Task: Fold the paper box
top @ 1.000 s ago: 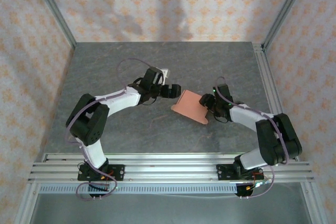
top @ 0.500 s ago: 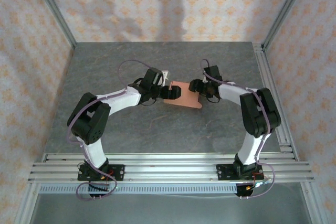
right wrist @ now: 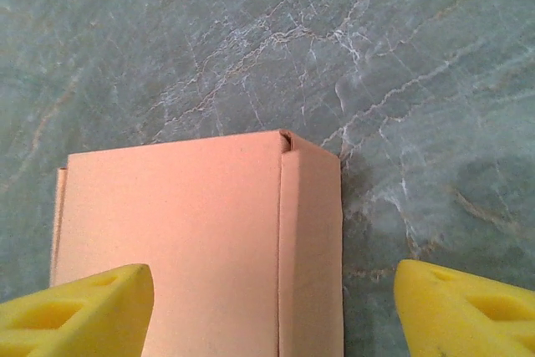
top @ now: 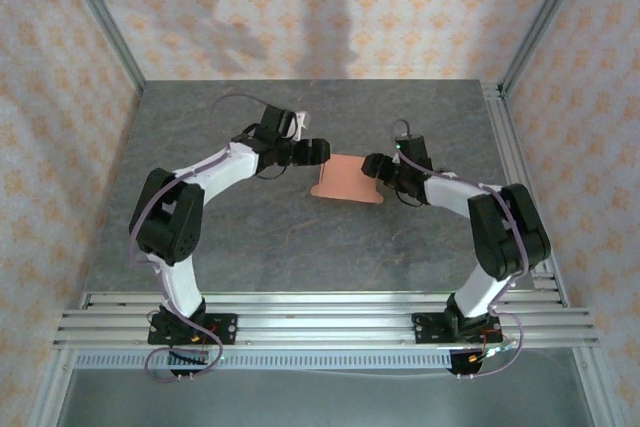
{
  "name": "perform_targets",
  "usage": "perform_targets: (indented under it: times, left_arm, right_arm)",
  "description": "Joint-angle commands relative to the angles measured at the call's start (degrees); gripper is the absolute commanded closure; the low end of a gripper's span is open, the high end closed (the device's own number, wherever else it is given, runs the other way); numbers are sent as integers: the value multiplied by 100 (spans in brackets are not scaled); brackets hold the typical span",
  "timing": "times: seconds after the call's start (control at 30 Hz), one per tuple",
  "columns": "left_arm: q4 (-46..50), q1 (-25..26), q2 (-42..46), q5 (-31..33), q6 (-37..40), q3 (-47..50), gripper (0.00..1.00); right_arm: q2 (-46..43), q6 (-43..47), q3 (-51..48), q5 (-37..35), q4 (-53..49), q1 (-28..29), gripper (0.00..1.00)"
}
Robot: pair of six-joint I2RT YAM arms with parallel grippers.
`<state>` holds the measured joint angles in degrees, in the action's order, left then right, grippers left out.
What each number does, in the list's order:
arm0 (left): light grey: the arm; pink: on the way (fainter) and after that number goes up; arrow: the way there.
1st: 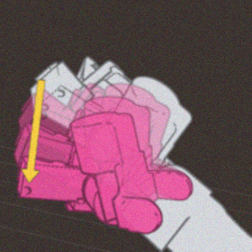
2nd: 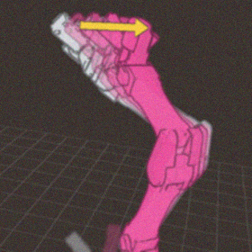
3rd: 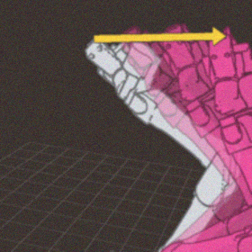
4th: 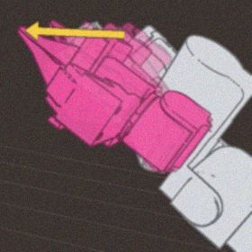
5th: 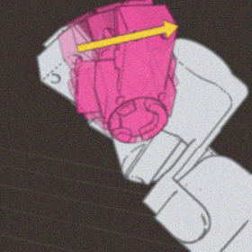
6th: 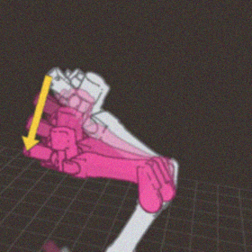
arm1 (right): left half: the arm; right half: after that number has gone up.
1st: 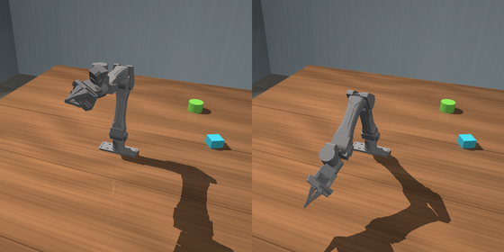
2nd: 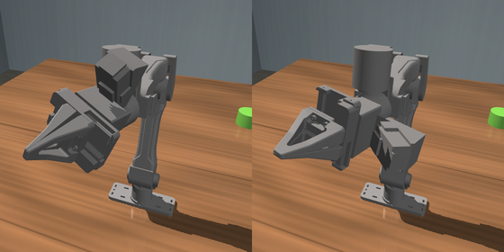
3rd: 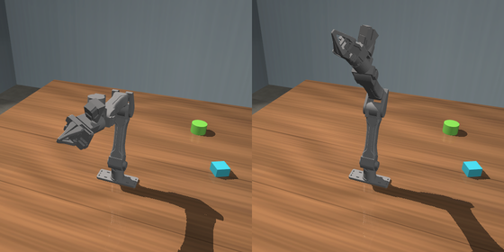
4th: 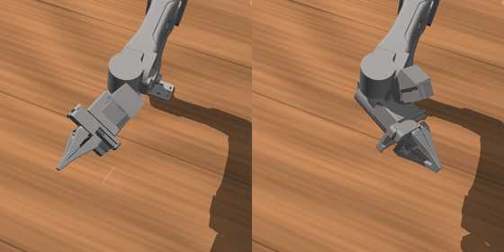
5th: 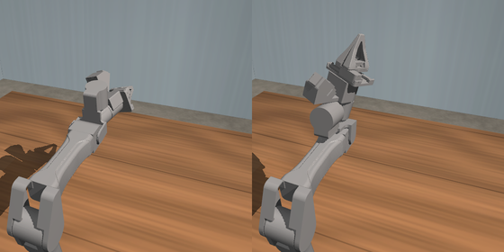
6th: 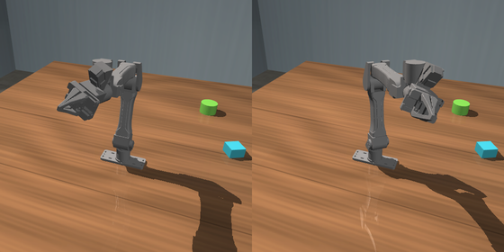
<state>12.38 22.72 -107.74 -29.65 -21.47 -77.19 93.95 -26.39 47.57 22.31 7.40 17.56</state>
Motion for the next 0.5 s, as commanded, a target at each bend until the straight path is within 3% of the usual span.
perform_targets:
  times: [0.0,0.3,0.47]
  left_arm:
    - [646,-82,-449,-355,298,-309,28]
    - [739,-192,-1158,-785,306,-745,59]
    - [656,-231,-1236,-900,234,-719,68]
  right_arm:
    - [-320,-309,-204,-82,435,-38,24]
    - [-536,-317,-486,-67,274,-70,24]
    - [-497,-313,-479,-62,288,-69,24]
